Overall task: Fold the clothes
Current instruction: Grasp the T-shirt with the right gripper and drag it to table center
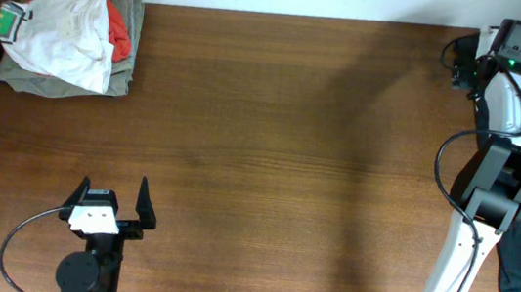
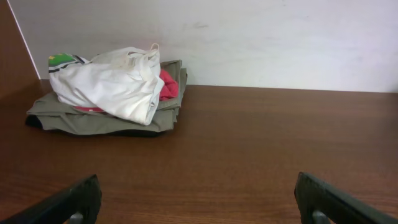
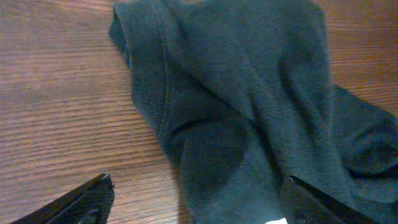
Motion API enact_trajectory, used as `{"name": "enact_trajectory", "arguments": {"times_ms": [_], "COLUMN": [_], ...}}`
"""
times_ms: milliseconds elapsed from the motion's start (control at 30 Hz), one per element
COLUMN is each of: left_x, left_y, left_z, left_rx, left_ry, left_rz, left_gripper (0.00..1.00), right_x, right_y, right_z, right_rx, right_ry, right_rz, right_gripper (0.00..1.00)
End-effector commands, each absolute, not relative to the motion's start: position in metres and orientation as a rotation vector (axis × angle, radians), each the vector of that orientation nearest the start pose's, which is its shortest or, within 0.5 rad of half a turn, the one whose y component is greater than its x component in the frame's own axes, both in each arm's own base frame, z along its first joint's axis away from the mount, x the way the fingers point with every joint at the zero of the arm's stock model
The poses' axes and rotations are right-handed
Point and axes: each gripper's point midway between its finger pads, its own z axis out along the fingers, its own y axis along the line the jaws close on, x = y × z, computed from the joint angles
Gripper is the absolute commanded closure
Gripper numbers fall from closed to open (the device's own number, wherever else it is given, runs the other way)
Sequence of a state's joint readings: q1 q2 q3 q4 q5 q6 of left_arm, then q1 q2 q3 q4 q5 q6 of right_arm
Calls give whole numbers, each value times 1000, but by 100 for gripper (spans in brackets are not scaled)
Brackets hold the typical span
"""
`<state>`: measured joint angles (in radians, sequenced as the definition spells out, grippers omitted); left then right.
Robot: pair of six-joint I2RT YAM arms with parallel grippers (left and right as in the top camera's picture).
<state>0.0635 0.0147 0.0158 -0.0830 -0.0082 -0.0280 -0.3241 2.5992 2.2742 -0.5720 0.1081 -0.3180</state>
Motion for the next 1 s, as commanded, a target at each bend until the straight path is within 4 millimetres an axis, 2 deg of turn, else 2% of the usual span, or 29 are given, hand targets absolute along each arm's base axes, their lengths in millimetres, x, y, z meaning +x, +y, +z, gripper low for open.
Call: {"name": "enact_trajectory", "arguments": {"times_ms": [0,100,200,233,267,333,400,500,533,600,633,667,700,733,767,800,833,867,933,967], "left_x": [246,246,246,246,246,246,246,246,246,246,246,246,246,246,246,246,246,246,246,246], "left_y": [16,16,16,16,16,16,16,16,16,16,16,16,16,16,16,16,16,16,16,16], "left_z": [155,155,155,155,155,155,155,155,155,155,155,155,155,155,155,155,155,155,155,155], "left_rx": [-88,-88,-88,-88,-88,-88,-88,-88,-88,-88,-88,-88,-88,-88,-88,-88,-88,-88,-88,-88], "left_ry": [1654,1654,1654,1654,1654,1654,1654,1654,1654,1654,1654,1654,1654,1654,1654,1654,1654,1654,1654,1654], "left_rz": [20,20,20,20,20,20,20,20,20,20,20,20,20,20,20,20,20,20,20,20], "left_gripper": [1,1,1,1,1,1,1,1,1,1,1,1,1,1,1,1,1,1,1,1], "right_x": [615,616,617,615,613,607,598,593,600,620,624,631,632,630,618,607,589,571,523,492], "right_y": [-223,-225,-226,-229,-232,-239,-243,-241,-231,-181,-161,-116,-71,-25,71,118,177,227,316,359], "right_z": [28,13,6,5,5,2,-2,8,27,86,105,135,152,159,155,154,156,158,158,156], "right_rx": [59,60,62,74,94,164,186,191,165,51,36,-36,-124,-196,-336,-418,-526,-583,-725,-794], "right_ry": [2504,2509,2511,2515,2517,2527,2559,2573,2544,2432,2396,2343,2320,2317,2343,2346,2336,2336,2342,2359], "right_rz": [-392,-392,-392,-393,-392,-375,-364,-357,-324,-108,-36,96,183,264,432,514,625,719,847,897], "right_gripper": [14,14,30,38,60,74,96,96,96,96,96,96,96,96,96,96,96,96,96,96]}}
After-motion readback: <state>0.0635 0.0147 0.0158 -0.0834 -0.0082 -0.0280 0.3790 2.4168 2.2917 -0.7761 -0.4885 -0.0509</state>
